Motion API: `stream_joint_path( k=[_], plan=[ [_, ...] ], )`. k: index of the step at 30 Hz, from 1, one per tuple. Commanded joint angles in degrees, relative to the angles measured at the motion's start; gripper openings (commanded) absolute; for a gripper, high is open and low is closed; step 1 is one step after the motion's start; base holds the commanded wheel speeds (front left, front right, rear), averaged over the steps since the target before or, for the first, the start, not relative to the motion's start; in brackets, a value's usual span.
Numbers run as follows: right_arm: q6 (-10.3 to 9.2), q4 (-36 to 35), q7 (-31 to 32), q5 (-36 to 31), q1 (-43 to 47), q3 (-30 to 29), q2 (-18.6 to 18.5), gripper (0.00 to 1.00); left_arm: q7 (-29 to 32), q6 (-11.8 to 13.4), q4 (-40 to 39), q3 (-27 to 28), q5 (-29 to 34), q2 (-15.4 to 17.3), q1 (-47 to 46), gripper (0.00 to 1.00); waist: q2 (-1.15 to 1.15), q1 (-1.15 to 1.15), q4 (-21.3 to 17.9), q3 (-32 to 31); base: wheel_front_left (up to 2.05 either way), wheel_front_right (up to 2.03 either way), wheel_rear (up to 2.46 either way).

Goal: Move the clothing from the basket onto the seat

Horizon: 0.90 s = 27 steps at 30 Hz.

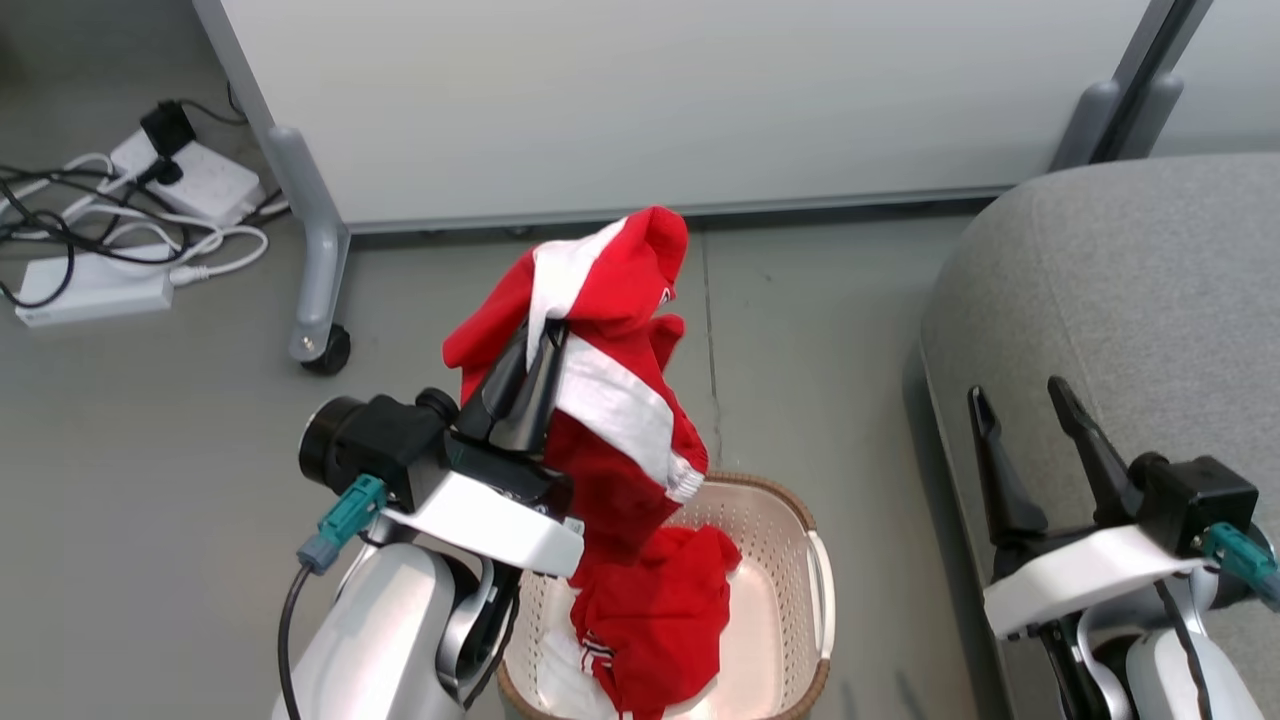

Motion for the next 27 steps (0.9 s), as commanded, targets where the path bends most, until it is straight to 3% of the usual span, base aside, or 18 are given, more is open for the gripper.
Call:
stream_joint_path(
  k=[1, 13, 27],
  plan=[
    [0.03, 0.21, 0.32, 0.33, 1.44, 0.03, -0.11, 1.0, -0.28, 0.43, -0.69, -0.18, 0.66, 0.22, 1.31, 0.0, 0.0, 0.0, -0.28, -2.24, 0.0, 0.0, 0.0],
    [0.03, -1.13, 1.93, 0.31, 7.03, -1.34, 0.78, 1.0, 0.37, 1.13, -3.23, -1.98, 0.6, 0.96, 6.21, 0.0, 0.0, 0.0, 0.03, -7.17, 0.0, 0.0, 0.0],
    [0.03, -2.95, 3.37, 0.28, 8.14, -1.32, 1.33, 1.0, 1.06, 1.8, -5.82, -2.83, 0.29, 1.45, 7.48, 0.0, 0.0, 0.0, 0.14, -7.69, 0.0, 0.0, 0.0]
  ],
)
